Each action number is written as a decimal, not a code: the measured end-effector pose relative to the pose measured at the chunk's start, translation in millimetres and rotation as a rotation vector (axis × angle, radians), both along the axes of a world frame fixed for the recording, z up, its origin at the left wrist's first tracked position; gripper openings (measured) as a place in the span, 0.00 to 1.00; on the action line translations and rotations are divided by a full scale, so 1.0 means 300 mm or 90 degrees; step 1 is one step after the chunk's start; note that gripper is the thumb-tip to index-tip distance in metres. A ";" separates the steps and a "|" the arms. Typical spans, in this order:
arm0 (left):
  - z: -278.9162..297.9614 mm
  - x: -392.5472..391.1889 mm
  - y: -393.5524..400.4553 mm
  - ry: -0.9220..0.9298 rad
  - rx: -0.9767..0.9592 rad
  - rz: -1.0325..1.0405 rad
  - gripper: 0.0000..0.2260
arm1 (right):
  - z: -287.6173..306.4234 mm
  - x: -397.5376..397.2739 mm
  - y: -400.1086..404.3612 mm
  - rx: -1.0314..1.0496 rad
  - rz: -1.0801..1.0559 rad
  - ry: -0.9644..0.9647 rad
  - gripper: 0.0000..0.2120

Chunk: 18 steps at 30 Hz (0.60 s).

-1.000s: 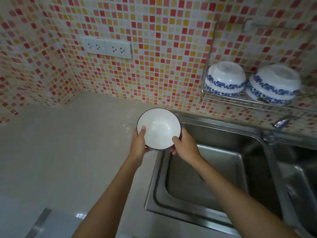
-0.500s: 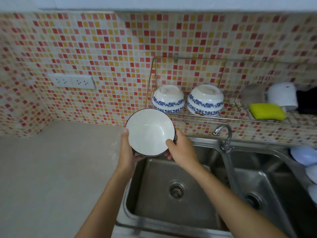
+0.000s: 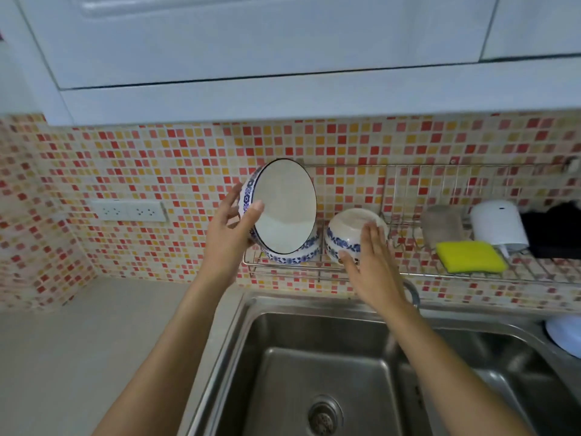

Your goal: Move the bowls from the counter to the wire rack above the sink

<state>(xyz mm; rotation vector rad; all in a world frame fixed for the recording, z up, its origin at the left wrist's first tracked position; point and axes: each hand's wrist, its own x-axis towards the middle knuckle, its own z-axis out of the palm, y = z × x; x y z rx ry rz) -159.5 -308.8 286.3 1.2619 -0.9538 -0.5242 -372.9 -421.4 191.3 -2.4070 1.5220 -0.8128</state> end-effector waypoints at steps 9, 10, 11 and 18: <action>-0.027 -0.023 -0.230 -0.656 0.030 0.095 0.43 | -0.067 -0.016 -0.036 -0.004 -0.023 0.113 0.42; -0.052 -0.013 -0.250 -0.723 0.044 0.092 0.43 | -0.068 -0.018 -0.036 -0.003 -0.020 0.114 0.42; -0.076 -0.004 -0.265 -0.785 0.056 0.090 0.43 | -0.070 -0.019 -0.035 -0.003 -0.018 0.117 0.42; -0.175 0.029 -0.289 -0.954 0.113 0.081 0.42 | -0.085 -0.011 -0.036 -0.012 -0.030 0.128 0.41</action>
